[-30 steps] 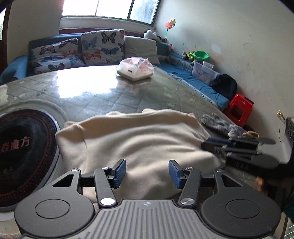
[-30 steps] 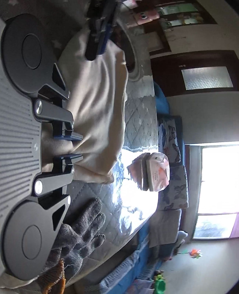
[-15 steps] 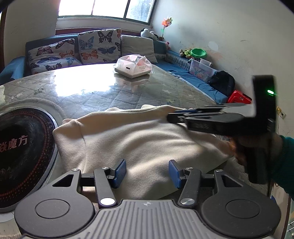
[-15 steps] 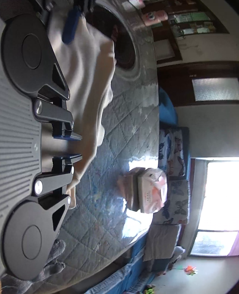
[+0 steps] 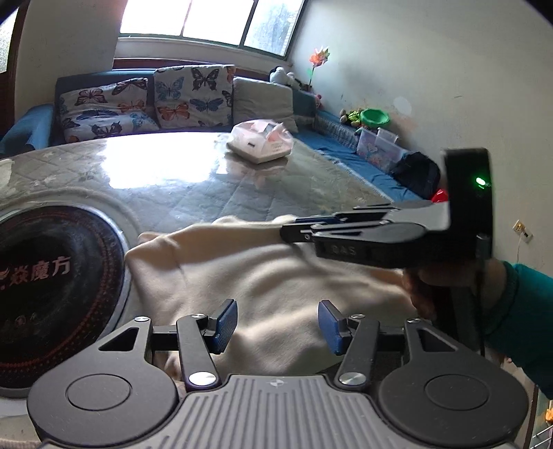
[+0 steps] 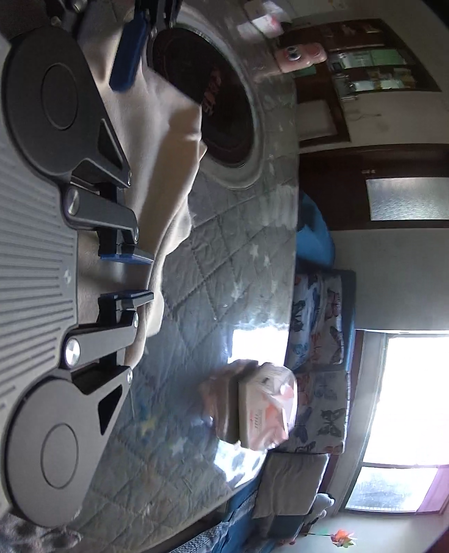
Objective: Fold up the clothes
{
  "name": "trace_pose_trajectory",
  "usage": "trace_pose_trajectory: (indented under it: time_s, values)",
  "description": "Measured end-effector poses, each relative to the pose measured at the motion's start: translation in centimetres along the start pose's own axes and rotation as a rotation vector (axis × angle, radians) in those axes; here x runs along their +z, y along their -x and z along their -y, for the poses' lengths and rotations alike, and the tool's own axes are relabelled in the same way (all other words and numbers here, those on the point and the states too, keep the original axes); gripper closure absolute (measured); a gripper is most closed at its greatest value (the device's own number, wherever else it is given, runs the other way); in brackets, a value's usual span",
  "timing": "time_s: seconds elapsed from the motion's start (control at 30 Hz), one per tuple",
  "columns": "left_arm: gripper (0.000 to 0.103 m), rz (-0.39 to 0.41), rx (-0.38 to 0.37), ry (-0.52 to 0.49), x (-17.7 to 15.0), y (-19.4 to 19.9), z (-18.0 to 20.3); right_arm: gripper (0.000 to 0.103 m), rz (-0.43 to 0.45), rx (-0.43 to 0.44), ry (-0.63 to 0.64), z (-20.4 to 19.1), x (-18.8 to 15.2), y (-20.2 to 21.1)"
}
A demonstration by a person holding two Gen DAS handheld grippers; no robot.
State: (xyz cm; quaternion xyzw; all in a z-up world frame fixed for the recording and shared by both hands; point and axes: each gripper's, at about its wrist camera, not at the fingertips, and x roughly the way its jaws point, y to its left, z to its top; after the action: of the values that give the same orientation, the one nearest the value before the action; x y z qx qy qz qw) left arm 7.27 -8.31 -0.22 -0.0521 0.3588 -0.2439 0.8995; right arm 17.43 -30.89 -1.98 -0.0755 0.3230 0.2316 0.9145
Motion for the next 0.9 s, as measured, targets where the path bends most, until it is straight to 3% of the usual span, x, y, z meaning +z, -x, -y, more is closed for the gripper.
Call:
trace_pose_trajectory:
  time_s: [0.17, 0.3, 0.57, 0.9]
  values:
    - [0.047, -0.005, 0.006, 0.009, -0.3, 0.1, -0.5, 0.087, 0.021, 0.000, -0.021, -0.2, 0.5, -0.2]
    - [0.047, 0.009, 0.002, 0.016, -0.3, 0.6, -0.7, 0.084, 0.037, 0.049, 0.020, -1.9, 1.1, 0.3]
    - [0.047, 0.006, 0.008, 0.026, -0.8, 1.0, -1.4, 0.080, 0.011, 0.059, 0.064, -4.0, 1.8, -2.5]
    - [0.047, 0.021, 0.022, 0.019, -1.3, 1.6, -1.1, 0.076, 0.026, 0.077, 0.048, -3.9, -1.1, 2.5]
